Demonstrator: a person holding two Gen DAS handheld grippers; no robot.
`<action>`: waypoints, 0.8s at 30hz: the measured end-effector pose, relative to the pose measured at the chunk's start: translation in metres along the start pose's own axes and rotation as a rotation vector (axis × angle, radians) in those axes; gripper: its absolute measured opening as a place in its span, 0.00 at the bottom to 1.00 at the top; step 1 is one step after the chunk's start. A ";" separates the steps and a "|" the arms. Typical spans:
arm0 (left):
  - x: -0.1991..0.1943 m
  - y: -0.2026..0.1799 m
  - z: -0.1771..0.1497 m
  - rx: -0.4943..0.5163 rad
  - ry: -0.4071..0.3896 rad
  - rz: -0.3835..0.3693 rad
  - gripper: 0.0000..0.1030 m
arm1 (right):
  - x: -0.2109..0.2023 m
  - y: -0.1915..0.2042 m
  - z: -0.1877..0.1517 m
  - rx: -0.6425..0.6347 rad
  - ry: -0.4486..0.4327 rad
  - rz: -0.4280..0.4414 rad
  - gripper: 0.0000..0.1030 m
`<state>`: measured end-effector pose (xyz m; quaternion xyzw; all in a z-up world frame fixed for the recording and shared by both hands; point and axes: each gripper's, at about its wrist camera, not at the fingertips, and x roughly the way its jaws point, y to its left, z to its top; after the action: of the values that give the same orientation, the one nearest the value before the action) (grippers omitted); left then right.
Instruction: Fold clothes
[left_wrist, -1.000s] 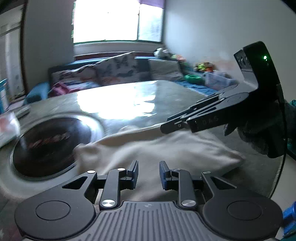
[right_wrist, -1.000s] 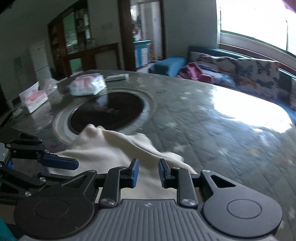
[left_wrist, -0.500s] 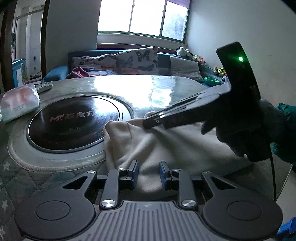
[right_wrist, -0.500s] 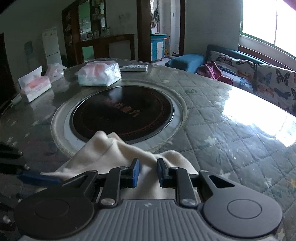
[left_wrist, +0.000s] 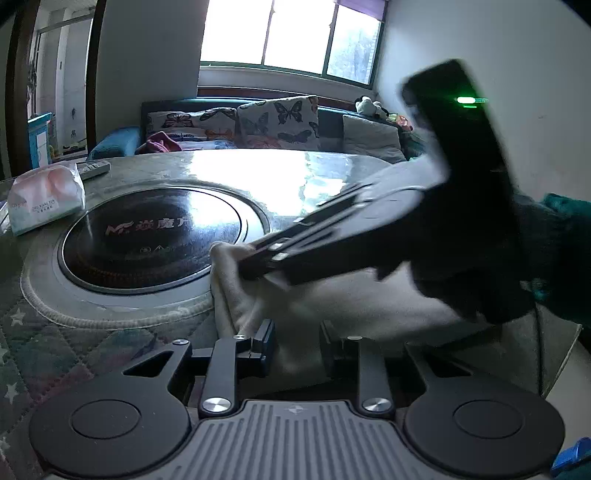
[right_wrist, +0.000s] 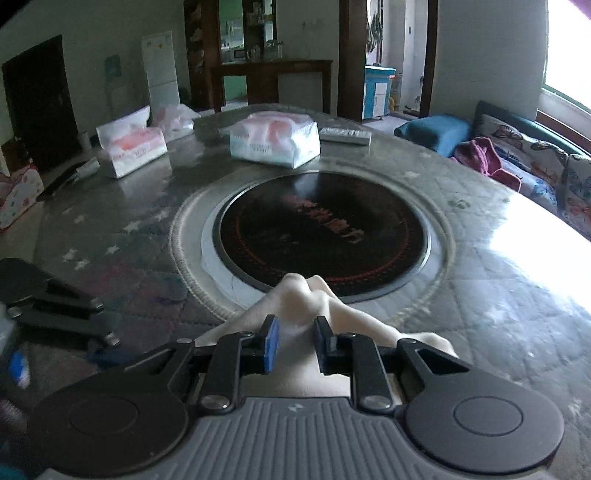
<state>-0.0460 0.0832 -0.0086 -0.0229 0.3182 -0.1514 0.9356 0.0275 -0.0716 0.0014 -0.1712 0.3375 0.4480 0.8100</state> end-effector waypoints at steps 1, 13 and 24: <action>-0.001 0.000 0.000 0.002 0.000 -0.002 0.28 | 0.003 -0.002 0.001 0.019 -0.005 0.001 0.20; 0.003 0.019 0.024 -0.040 -0.037 0.060 0.27 | -0.052 -0.016 -0.007 0.054 -0.053 -0.058 0.27; 0.053 0.029 0.038 -0.050 0.014 0.157 0.26 | -0.059 0.002 -0.042 0.046 -0.039 -0.101 0.32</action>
<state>0.0241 0.0932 -0.0134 -0.0204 0.3293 -0.0697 0.9414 -0.0127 -0.1310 0.0132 -0.1608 0.3227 0.4020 0.8416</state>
